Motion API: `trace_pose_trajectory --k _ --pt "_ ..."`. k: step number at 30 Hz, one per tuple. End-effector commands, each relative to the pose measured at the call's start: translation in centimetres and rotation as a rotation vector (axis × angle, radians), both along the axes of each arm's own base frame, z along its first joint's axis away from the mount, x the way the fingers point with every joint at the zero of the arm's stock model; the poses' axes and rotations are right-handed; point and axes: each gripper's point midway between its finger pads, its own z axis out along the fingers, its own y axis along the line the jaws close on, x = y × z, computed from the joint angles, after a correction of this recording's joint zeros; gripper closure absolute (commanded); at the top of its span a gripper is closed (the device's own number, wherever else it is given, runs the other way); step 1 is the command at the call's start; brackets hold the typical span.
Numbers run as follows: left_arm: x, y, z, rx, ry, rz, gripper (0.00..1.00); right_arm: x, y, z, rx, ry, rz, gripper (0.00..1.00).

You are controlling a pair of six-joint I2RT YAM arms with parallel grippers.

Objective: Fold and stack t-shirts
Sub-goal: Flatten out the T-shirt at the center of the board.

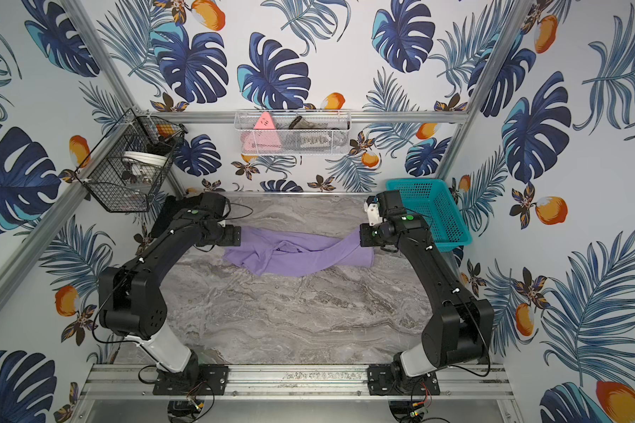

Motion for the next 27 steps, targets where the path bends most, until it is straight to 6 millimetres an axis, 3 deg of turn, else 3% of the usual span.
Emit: trace_pose_trajectory --k 1,5,13,27 --pt "-2.1 -3.1 -2.4 -0.182 0.061 -0.022 0.01 0.7 0.5 0.6 0.025 -0.023 0.0 1.0" --pt "-3.0 -4.6 -4.1 -0.265 0.098 -0.035 0.01 0.9 0.5 0.8 0.028 -0.022 0.001 1.0" --pt "-0.5 -5.5 -5.1 -0.27 0.103 -0.056 0.03 0.6 0.5 0.7 0.033 -0.019 -0.003 1.0" --pt "0.7 -8.1 -7.6 -0.222 0.144 -0.14 0.23 0.7 -0.1 0.9 0.011 -0.036 -0.013 1.0"
